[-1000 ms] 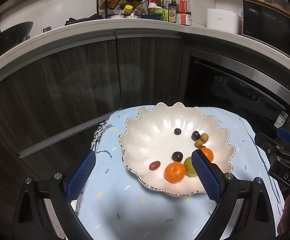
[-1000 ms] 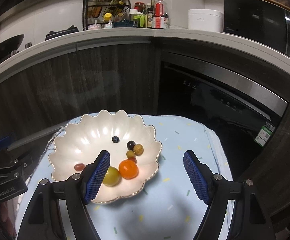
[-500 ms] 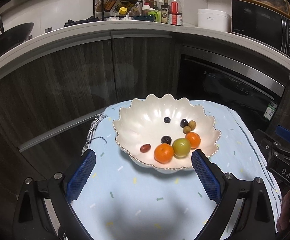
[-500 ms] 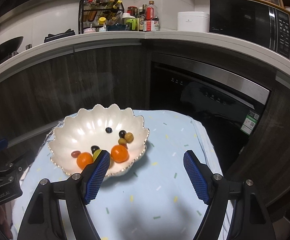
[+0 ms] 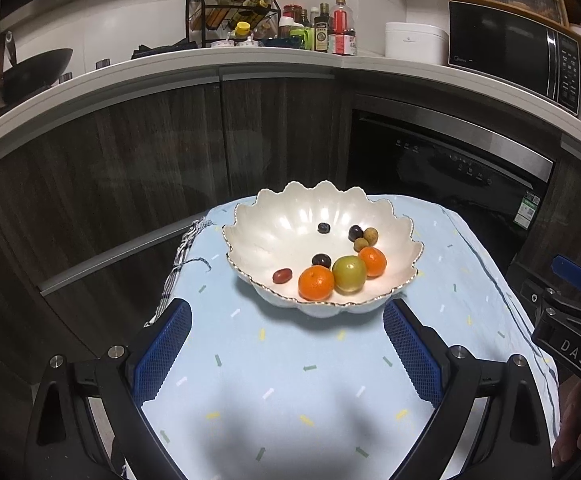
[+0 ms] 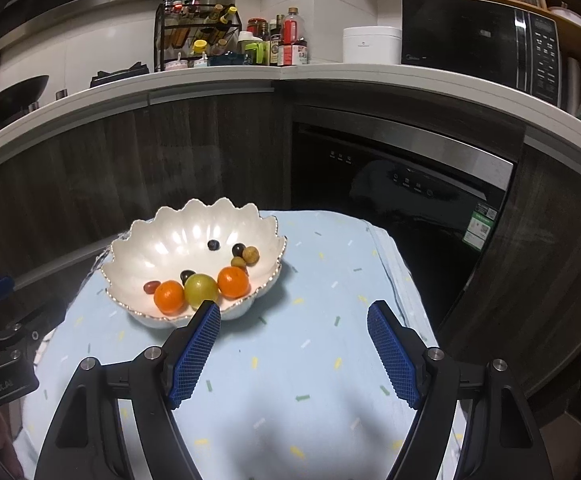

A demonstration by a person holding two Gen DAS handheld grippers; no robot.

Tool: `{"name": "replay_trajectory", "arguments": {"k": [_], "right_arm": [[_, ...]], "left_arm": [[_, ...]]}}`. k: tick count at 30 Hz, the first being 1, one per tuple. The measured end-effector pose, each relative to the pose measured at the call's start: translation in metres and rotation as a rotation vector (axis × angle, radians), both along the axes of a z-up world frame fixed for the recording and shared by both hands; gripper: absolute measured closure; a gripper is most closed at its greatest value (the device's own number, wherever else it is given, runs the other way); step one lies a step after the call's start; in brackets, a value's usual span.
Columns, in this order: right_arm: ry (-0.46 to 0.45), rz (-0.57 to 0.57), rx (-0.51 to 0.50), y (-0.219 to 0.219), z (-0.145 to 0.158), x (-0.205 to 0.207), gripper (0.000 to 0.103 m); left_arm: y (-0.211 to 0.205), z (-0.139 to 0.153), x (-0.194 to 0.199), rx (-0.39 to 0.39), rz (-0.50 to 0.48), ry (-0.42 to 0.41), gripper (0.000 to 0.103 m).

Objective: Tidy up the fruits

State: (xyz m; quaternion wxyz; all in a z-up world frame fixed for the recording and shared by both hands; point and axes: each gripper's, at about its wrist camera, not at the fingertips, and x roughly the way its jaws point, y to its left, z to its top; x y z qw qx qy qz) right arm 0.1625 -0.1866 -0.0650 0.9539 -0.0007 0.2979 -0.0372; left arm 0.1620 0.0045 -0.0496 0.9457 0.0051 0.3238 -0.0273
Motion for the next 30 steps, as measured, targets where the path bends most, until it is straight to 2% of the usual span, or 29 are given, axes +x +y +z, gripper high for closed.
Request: {"name": "replay_trajectory", "arguments": {"k": [12, 22, 25, 30], "right_arm": [[-0.029, -0.017, -0.012, -0.003, -0.012, -0.041, 0.026], [-0.009, -0.028, 0.017, -0.007, -0.021, -0.054, 0.026], [-0.012, -0.032, 0.02, -0.008, -0.023, -0.056, 0.017], [-0.024, -0.033, 0.024, -0.01, -0.023, -0.059, 0.016]], "left_arm": [[0.002, -0.014, -0.041, -0.002, 0.025, -0.024, 0.003], [-0.001, -0.018, -0.052, 0.011, 0.018, -0.037, 0.0], [-0.002, -0.019, -0.055, 0.019, 0.02, -0.042, 0.0], [-0.003, -0.019, -0.057, 0.024, 0.025, -0.048, 0.0]]}}
